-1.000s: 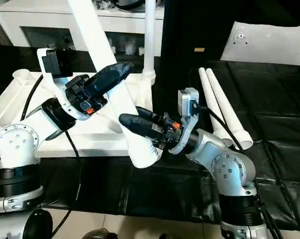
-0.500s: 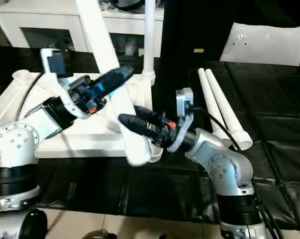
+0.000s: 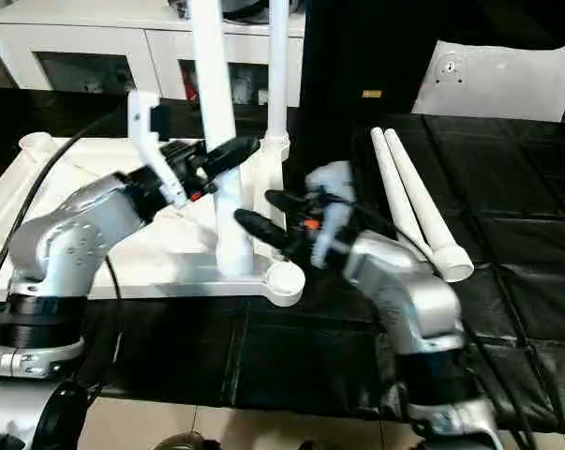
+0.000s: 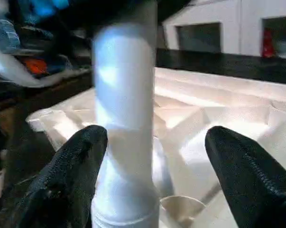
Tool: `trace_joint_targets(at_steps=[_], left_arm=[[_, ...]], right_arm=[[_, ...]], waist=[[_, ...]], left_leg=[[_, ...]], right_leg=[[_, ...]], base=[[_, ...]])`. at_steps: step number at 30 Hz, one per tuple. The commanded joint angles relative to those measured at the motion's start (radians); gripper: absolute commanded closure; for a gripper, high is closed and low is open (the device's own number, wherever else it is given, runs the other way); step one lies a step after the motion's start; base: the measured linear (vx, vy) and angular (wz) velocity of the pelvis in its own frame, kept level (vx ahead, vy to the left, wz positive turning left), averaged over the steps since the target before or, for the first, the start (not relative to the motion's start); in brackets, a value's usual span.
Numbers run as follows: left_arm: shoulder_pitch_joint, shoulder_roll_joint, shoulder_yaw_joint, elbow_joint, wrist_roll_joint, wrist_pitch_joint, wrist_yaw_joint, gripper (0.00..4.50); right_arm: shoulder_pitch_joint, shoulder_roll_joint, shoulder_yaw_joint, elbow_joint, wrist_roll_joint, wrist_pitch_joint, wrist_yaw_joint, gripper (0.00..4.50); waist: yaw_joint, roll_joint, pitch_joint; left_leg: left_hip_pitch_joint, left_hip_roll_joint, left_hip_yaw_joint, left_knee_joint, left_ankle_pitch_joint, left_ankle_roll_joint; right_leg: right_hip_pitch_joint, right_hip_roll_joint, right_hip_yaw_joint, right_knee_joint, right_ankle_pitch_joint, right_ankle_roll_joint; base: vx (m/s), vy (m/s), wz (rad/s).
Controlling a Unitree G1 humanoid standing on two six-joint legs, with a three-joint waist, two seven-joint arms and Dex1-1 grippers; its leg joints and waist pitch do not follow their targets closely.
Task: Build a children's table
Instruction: Pick table leg
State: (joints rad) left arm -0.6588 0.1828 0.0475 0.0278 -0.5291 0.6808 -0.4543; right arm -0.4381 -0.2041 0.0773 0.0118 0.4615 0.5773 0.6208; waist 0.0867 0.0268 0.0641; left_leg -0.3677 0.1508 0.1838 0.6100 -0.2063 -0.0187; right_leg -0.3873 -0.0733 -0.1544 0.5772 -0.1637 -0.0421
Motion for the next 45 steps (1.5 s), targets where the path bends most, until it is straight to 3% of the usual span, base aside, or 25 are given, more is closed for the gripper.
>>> trace_joint_targets(at_steps=[1,7,8,9,19,34,35,40,44,45], left_arm=[[-0.013,-0.007,-0.017,-0.032,0.025,-0.019,0.022,2.66],[-0.004,-0.019,-0.041,-0.068,0.046,-0.023,0.041,2.66],[-0.003,-0.018,-0.046,-0.073,0.049,-0.023,0.042,2.66],[-0.001,-0.021,-0.046,-0.079,0.049,-0.023,0.048,2.66],[0.003,-0.027,-0.051,-0.061,0.085,-0.051,0.052,2.66],[0.015,-0.039,-0.069,-0.121,0.056,-0.016,0.021,2.66],[0.015,-0.040,-0.069,-0.121,0.056,-0.016,0.021,2.66],[0.014,-0.035,-0.078,-0.121,0.063,-0.015,0.010,2.66],[0.016,-0.025,-0.087,-0.120,0.074,-0.020,0.000,2.66],[0.016,-0.021,-0.088,-0.115,0.078,-0.024,-0.003,2.66]], right_arm=[[-0.013,0.013,0.010,-0.004,-0.007,0.020,-0.033,1.23],[-0.023,0.054,0.053,0.004,-0.050,0.031,-0.083,1.66],[-0.024,0.062,0.059,0.005,-0.051,0.036,-0.090,1.74],[-0.025,0.071,0.066,0.006,-0.056,0.040,-0.097,1.85],[-0.012,0.084,0.087,-0.028,-0.044,0.053,-0.072,2.64],[-0.019,0.122,0.048,0.023,-0.008,0.100,-0.099,2.71],[-0.019,0.125,0.045,0.025,-0.001,0.103,-0.095,2.16],[-0.024,0.123,0.053,0.020,-0.013,0.105,-0.088,1.74],[-0.030,0.133,0.038,0.034,-0.015,0.115,-0.110,1.70],[-0.033,0.133,0.033,0.042,-0.021,0.113,-0.118,1.96]], waist=[[-0.001,0.000,-0.078],[-0.003,0.001,-0.074],[-0.004,-0.004,-0.073],[-0.003,-0.001,-0.072],[-0.002,-0.002,-0.074],[-0.003,-0.002,-0.074],[-0.002,-0.002,-0.074],[0.001,0.000,-0.075],[-0.002,-0.002,-0.074],[-0.004,-0.003,-0.073]], left_leg=[[0.012,0.097,-0.049,-0.072,-0.125,0.012],[0.014,0.097,-0.048,-0.074,-0.153,0.002],[0.014,0.097,-0.047,-0.075,-0.158,0.001],[0.014,0.098,-0.048,-0.076,-0.163,-0.001],[0.013,0.097,-0.048,-0.076,-0.150,-0.004],[0.014,0.100,-0.048,-0.076,-0.147,-0.003],[0.013,0.098,-0.048,-0.076,-0.148,-0.004],[0.013,0.102,-0.049,-0.076,-0.141,-0.010],[0.011,0.097,-0.048,-0.075,-0.147,-0.008],[0.011,0.095,-0.048,-0.075,-0.152,-0.008]], right_leg=[[0.055,-0.113,0.086,-0.074,-0.283,-0.083],[0.053,-0.115,0.086,-0.076,-0.308,-0.086],[0.053,-0.115,0.087,-0.076,-0.316,-0.085],[0.052,-0.116,0.087,-0.079,-0.334,-0.079],[0.053,-0.115,0.090,-0.075,-0.301,-0.074],[0.052,-0.116,0.089,-0.073,-0.298,-0.082],[0.052,-0.115,0.089,-0.073,-0.301,-0.080],[0.052,-0.117,0.090,-0.071,-0.287,-0.090],[0.055,-0.117,0.090,-0.073,-0.294,-0.087],[0.055,-0.117,0.089,-0.077,-0.321,-0.075]], base=[[0.000,0.000,0.00],[0.000,0.000,0.00],[0.000,0.000,0.00],[0.000,0.000,0.00],[0.000,0.000,0.00],[0.000,0.000,0.00],[0.000,0.000,0.00],[0.000,0.000,0.00],[0.000,0.000,0.00],[0.000,0.000,0.00]])
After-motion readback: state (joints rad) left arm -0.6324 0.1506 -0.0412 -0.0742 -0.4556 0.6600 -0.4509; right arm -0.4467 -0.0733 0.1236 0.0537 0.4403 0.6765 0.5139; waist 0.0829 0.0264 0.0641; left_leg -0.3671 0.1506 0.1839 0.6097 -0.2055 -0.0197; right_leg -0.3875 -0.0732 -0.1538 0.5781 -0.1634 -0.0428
